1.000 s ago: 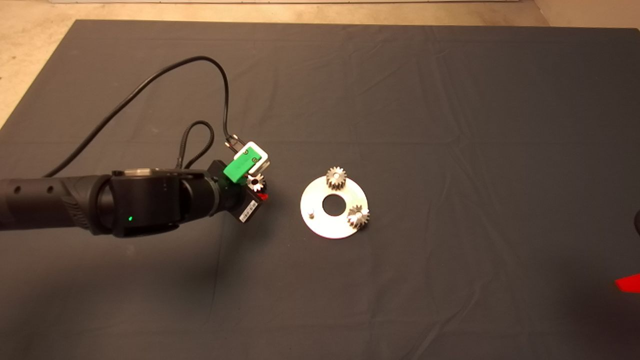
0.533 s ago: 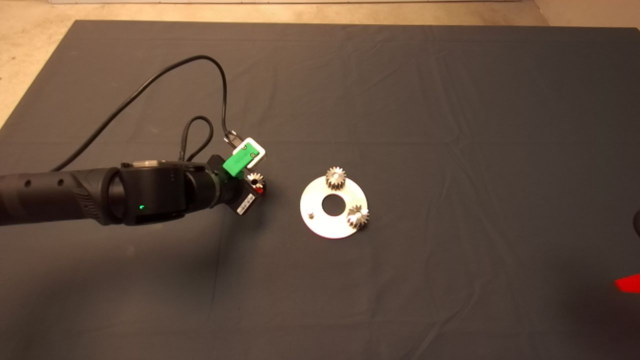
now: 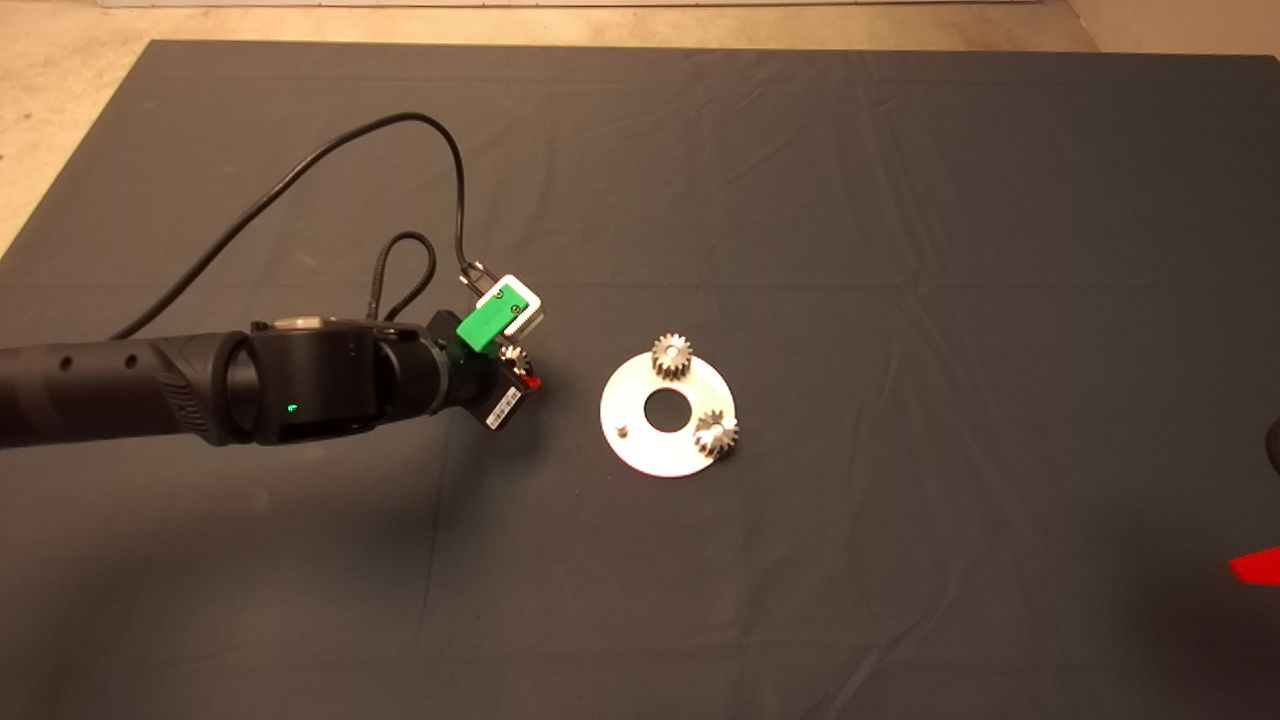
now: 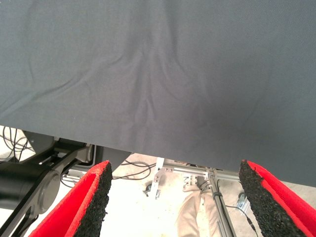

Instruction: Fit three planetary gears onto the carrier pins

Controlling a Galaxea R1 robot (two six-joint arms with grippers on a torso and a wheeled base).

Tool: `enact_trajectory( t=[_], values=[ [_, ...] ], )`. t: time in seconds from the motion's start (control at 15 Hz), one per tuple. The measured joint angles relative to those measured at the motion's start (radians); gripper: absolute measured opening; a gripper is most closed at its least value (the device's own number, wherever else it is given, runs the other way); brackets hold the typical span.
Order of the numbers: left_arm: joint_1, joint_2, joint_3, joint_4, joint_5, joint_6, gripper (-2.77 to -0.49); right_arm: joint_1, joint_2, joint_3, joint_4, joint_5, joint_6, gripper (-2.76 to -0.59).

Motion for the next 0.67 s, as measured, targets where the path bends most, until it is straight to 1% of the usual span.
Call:
enact_trajectory(
  t=[0.2, 0.4, 0.67],
  values=[
    [0.000, 0.000, -0.033, -0.001, -0.024, 0.000, -1.95, 0.000, 0.000, 0.000, 0.000, 0.000, 0.000, -1.47],
    [0.000, 0.000, -0.051, -0.001, -0.045, 0.000, -1.95, 0.000, 0.000, 0.000, 0.000, 0.000, 0.000, -1.47],
    [0.000, 0.000, -0.053, -0.004, -0.049, 0.000, -1.95, 0.000, 0.000, 0.000, 0.000, 0.000, 0.000, -1.47]
  ],
)
